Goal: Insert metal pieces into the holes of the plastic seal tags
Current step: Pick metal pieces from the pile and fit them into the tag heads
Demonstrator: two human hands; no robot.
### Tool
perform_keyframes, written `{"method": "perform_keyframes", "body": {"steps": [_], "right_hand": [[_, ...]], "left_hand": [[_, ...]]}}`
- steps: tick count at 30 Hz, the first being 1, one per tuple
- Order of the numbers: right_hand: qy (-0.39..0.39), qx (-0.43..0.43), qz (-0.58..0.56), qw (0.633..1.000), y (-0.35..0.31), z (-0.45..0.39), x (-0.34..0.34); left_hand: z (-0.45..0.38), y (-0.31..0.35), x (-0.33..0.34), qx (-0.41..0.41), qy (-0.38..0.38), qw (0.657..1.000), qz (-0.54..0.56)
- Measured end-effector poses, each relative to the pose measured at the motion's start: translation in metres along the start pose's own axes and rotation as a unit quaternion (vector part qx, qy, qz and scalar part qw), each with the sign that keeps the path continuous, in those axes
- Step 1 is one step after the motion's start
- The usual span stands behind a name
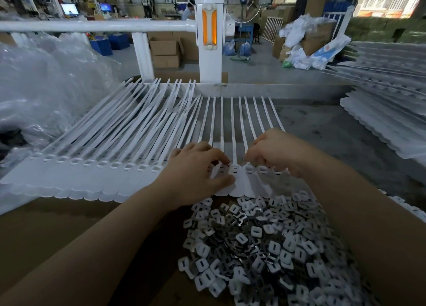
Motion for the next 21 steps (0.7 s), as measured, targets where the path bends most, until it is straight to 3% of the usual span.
{"method": "perform_keyframes", "body": {"steps": [21], "right_hand": [[-0.036, 0.012, 0.026, 0.999, 0.0037, 0.0005, 0.006]], "left_hand": [[-0.0014, -0.0049, 0.0023, -0.01, -0.005, 1.0, -0.011]]}}
Point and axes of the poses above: each hand's wrist, its own z-axis away from the middle knuckle, its own x-axis out of the palm, y = z × x, the point moved 8 cm from there along -z, towards the middle knuckle, and after that the axes turned 5 degrees about z, right-handed, at the moved point
